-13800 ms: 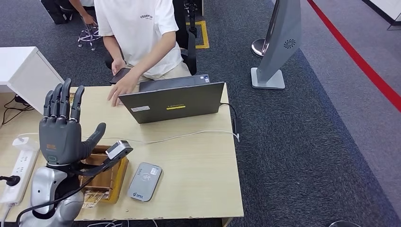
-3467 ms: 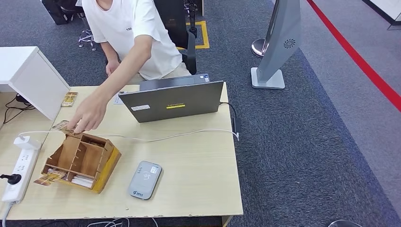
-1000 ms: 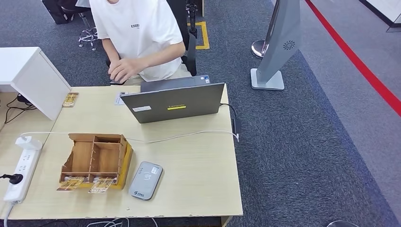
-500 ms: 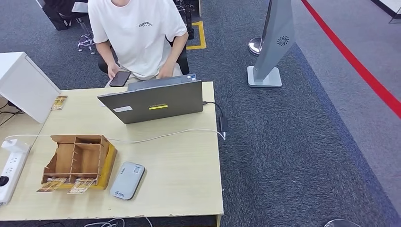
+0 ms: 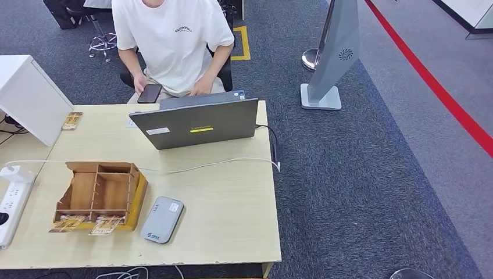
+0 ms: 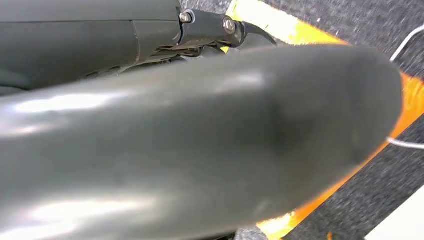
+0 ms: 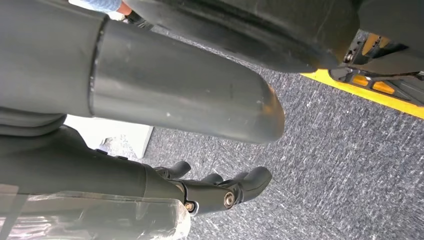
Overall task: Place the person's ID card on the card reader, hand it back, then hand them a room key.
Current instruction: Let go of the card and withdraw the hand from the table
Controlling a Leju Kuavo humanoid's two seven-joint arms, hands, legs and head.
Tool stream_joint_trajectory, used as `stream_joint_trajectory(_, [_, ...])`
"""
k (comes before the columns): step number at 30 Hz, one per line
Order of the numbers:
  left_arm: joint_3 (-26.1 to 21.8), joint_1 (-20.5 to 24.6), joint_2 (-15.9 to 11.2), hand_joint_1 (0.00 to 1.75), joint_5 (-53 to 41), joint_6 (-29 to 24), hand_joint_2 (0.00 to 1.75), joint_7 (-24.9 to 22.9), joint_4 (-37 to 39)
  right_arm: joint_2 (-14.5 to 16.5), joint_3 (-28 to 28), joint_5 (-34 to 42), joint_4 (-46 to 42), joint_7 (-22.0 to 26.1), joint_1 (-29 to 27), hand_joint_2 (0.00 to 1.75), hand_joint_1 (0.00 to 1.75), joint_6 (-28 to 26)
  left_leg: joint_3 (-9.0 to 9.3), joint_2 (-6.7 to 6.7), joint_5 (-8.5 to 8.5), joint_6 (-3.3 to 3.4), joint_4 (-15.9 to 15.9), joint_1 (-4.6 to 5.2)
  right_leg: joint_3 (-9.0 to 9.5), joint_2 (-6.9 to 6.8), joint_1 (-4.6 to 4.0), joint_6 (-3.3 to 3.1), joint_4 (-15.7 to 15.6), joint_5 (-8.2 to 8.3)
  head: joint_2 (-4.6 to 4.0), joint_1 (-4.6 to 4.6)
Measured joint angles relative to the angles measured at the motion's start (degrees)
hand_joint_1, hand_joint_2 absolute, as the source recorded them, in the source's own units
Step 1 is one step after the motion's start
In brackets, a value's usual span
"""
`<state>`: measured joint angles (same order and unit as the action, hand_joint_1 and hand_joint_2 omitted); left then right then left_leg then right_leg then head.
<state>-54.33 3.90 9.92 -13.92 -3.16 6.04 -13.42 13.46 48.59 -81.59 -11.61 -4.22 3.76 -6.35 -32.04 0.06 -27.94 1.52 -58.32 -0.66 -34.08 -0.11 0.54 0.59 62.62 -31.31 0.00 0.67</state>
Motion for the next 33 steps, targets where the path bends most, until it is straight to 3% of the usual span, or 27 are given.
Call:
stream_joint_trajectory(2, [0.01,0.02,0.00,0.00,0.00,0.01,0.00,0.02,0.00,-0.01,0.00,0.01,0.00,0.00,-0.04,0.00,0.00,-0.01,-0.33,0.01,0.18,0.21,0.01,0.08,-3.50,0.06,0.00,0.32,7.28,-3.72,0.00,-0.58])
stream_joint_trajectory(3, [0.01,0.00,0.01,0.00,0.00,0.01,0.00,0.02,0.00,-0.01,0.00,0.01,0.00,0.00,-0.09,0.00,0.00,0.00,-0.52,0.01,0.19,0.21,-0.12,0.10,-4.97,0.05,0.00,0.43,10.34,-4.78,0.00,-0.79])
stream_joint_trajectory(4, [0.01,-0.04,0.03,0.00,0.00,0.02,0.00,0.02,0.00,-0.02,0.00,0.02,0.00,0.00,-0.13,0.00,0.00,0.01,-0.66,-0.01,0.19,0.21,-0.27,0.10,-5.55,0.05,0.01,0.49,11.71,-4.79,0.00,-0.98])
stream_joint_trajectory(5, [0.01,-0.08,0.07,0.00,0.00,0.03,0.00,0.02,0.00,-0.02,0.00,0.02,0.00,0.00,-0.15,0.00,0.00,0.01,-0.74,-0.04,0.18,0.19,-0.43,0.09,-4.88,0.04,0.01,0.51,10.60,-3.64,0.00,-1.15])
stream_joint_trajectory(7, [0.01,-0.08,0.20,0.00,0.00,0.04,0.00,0.02,0.00,-0.02,0.00,0.02,-0.02,0.00,-0.11,0.00,0.00,0.01,-0.84,-0.14,0.06,-0.04,-0.87,0.07,-0.82,0.04,0.05,0.29,2.89,-0.07,0.00,-1.54])
stream_joint_trajectory(9, [0.01,-0.02,0.29,0.00,0.00,0.04,0.00,0.02,0.00,-0.02,0.00,0.02,-0.04,0.00,0.00,0.00,0.00,-0.02,-1.00,-0.24,-0.16,-0.62,-1.40,0.29,2.22,0.04,-0.01,-0.30,-3.28,1.86,0.00,-1.78])
stream_joint_trajectory(12, [0.01,-0.01,0.33,0.00,0.00,0.04,0.00,0.02,0.00,-0.03,0.00,0.02,-0.04,-0.03,0.01,0.00,0.00,-0.07,-1.07,-0.25,0.00,-1.66,-1.32,0.42,2.45,0.04,-0.12,-1.43,-4.22,2.24,0.00,-1.61])
stream_joint_trajectory(14, [0.01,-0.04,0.31,0.00,0.00,0.04,0.00,0.02,0.00,-0.02,0.00,0.02,-0.04,-0.04,-0.02,0.00,0.00,-0.08,-1.49,-0.22,-0.95,-2.28,-2.46,0.36,2.42,-0.09,0.15,-2.15,-4.54,2.67,0.00,-1.34])
stream_joint_trajectory(15, [0.01,-0.05,0.29,0.00,0.00,0.04,0.00,0.02,0.00,0.00,0.00,0.02,-0.04,-0.03,-0.01,0.00,0.00,-0.07,-2.33,-0.21,-2.43,-2.58,-4.63,0.28,2.39,-0.17,0.30,-2.43,-4.67,2.85,0.00,-1.02])
stream_joint_trajectory(17, [0.01,-0.07,0.30,0.00,0.00,0.04,0.00,0.02,0.00,0.01,0.00,0.02,-0.04,0.00,-0.05,0.00,0.00,-0.07,-5.33,-0.18,-6.50,-3.14,-11.96,0.10,2.18,-0.29,0.28,-2.64,-4.61,2.97,0.00,-0.37])
stream_joint_trajectory(18, [0.01,-0.10,0.30,0.00,0.00,0.04,0.00,0.02,0.00,0.01,0.00,0.02,-0.04,0.00,-0.10,0.00,0.00,-0.07,-6.77,-0.17,-7.90,-3.29,-15.40,0.03,2.06,-0.32,0.24,-2.65,-4.51,2.97,0.00,-0.24])
stream_joint_trajectory(19, [0.01,-0.13,0.31,0.00,-0.01,0.04,0.00,0.04,0.00,0.01,0.00,0.02,-0.04,-0.01,-0.14,0.00,0.00,-0.07,-7.44,-0.17,-8.28,-3.30,-17.23,0.02,1.95,-0.33,0.20,-2.65,-4.40,2.97,0.00,-0.20])
stream_joint_trajectory(20, [0.01,-0.16,0.31,0.00,-0.02,0.03,0.00,0.07,0.00,0.00,0.00,0.02,-0.04,-0.01,-0.15,0.00,0.00,-0.07,-7.03,-0.17,-7.52,-3.20,-16.71,0.02,1.87,-0.30,0.18,-2.64,-4.28,2.95,0.00,-0.16])
stream_joint_trajectory(23, [0.01,-0.09,0.21,0.00,-0.07,-0.01,0.00,0.17,0.00,0.04,0.00,0.02,-0.04,-0.02,-0.10,0.00,0.00,-0.07,-1.37,-0.06,-2.47,-2.19,-5.59,0.32,1.86,-0.24,0.09,-2.44,-4.08,2.91,0.00,-0.01])
stream_joint_trajectory(25, [0.02,-0.01,0.19,0.00,-0.14,-0.01,0.00,0.21,0.00,0.08,0.00,0.01,-0.04,-0.02,-0.09,0.00,0.00,-0.08,0.52,0.00,-1.22,-1.79,-1.14,0.65,1.74,-0.25,-0.01,-2.16,-4.00,2.89,0.00,0.00])
stream_joint_trajectory(28, [0.05,-0.07,0.30,0.00,-0.30,0.06,0.00,0.21,0.00,0.10,0.00,-0.03,-0.04,-0.13,-0.06,0.00,0.00,-0.08,0.36,-0.17,-0.98,-2.01,-0.74,0.70,1.64,-0.27,-0.04,-1.88,-4.03,2.94,0.00,-0.26])
stream_joint_trajectory(33, [0.06,-0.05,0.37,0.00,-0.60,0.18,0.00,0.21,0.00,0.09,0.00,-0.03,-0.04,-0.33,-0.05,0.00,0.00,-0.09,0.12,-0.18,-0.85,-1.51,-0.83,0.75,1.73,-0.26,0.01,-1.22,-4.59,3.41,0.00,-0.45])
